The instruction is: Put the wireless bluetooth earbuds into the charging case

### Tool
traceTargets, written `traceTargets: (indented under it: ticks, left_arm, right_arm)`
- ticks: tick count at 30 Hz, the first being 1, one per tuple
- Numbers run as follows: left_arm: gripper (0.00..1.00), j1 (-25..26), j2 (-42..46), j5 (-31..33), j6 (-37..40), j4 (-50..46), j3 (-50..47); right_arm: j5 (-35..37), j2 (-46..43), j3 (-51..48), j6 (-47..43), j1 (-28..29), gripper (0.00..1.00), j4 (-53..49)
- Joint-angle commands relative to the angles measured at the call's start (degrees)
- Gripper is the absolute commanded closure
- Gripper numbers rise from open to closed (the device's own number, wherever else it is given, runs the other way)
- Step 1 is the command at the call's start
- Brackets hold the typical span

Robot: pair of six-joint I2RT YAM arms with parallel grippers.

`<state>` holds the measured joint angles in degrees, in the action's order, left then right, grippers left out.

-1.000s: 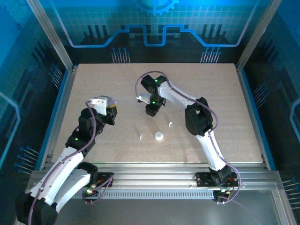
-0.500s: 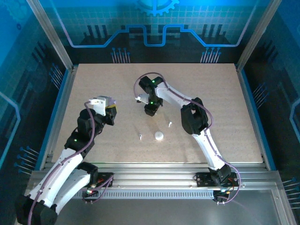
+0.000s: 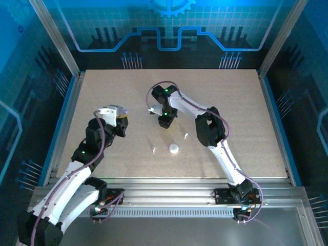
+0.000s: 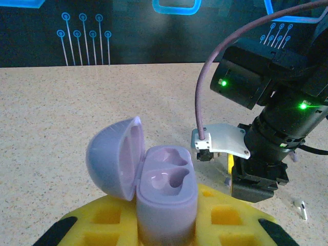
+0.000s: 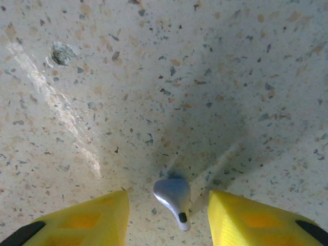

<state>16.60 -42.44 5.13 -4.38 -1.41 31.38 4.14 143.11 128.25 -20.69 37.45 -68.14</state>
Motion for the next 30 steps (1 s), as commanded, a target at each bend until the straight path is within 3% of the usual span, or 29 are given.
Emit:
traceTargets:
  ticks: [1, 30]
  left_arm:
    - [0.8, -0.63, -0.18, -0.7, 0.7, 1.03, 1.99]
    - [0.81, -0.6, -2.24, -2.71, 0.68, 1.28, 2.11]
  right_arm:
    - [0.36, 1.42, 1.4, -1.08, 0.78, 0.56, -1.74]
    - [0.76, 3.98, 2.53, -1.64, 0.08, 0.79, 1.84]
